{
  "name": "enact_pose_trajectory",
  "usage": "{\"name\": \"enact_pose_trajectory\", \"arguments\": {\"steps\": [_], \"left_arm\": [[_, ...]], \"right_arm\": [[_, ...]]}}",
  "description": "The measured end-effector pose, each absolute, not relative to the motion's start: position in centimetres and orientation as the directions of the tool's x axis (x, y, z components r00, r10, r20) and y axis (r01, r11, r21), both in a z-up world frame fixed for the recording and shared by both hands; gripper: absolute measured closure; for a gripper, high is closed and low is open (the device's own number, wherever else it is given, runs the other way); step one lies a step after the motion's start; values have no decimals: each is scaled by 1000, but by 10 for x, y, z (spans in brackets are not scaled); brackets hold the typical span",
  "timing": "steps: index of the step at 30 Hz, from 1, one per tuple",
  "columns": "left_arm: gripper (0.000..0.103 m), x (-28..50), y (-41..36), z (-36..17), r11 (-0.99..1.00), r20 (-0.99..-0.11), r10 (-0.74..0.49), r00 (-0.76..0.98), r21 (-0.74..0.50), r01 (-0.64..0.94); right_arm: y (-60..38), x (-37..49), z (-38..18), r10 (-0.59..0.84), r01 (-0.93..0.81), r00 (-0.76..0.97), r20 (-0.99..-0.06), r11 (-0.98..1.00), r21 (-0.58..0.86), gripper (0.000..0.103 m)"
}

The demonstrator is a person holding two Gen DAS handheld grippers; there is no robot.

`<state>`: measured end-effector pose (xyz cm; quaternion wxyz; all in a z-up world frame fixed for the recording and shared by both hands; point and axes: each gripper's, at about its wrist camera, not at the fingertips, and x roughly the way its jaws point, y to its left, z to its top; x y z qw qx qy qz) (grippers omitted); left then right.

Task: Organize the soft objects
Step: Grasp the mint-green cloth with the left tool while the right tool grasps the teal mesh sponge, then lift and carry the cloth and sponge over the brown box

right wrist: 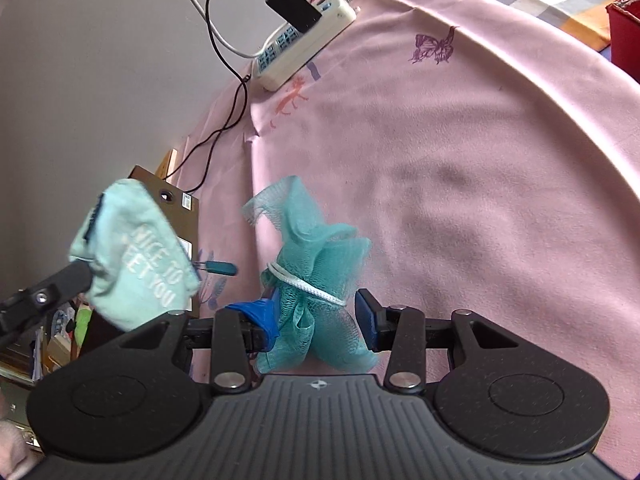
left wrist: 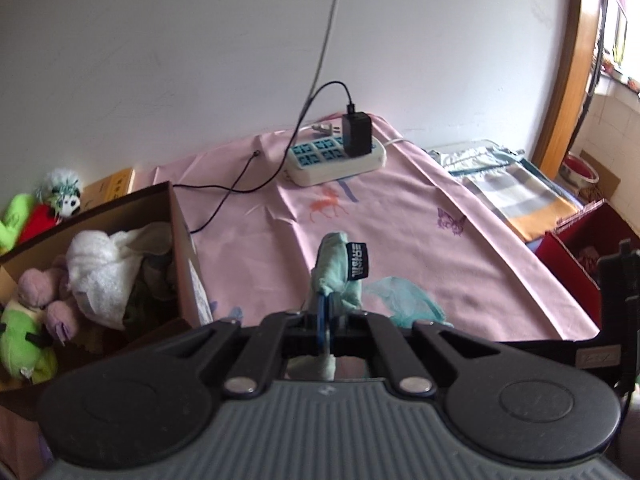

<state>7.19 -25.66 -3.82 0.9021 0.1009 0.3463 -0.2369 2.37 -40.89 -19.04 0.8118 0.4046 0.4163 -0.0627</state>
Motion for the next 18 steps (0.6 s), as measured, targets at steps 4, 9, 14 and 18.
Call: {"name": "enact_pose_trajectory", "arguments": {"steps": [4,9,14,18], "left_arm": [[103,76,-245,-37,880,-671,-362,647,-18,474],[103,80,-233,-35,884,-665,-374,647,-45,464],[103,83,-222,-32,880,-660,-402,634,-88,467],[103,82,-212,-25,870,-642,-439,629,-127,477]], "right_arm": [[-398,33,-193,226,437,624,-748,692,574,77],[-388,39,-194,224,410,632,-742,716,565,84],[-387,34,-186,205,388,661,-722,730,563,98],[-397,28,-169,183,393,704,-687,705,590,101]]}}
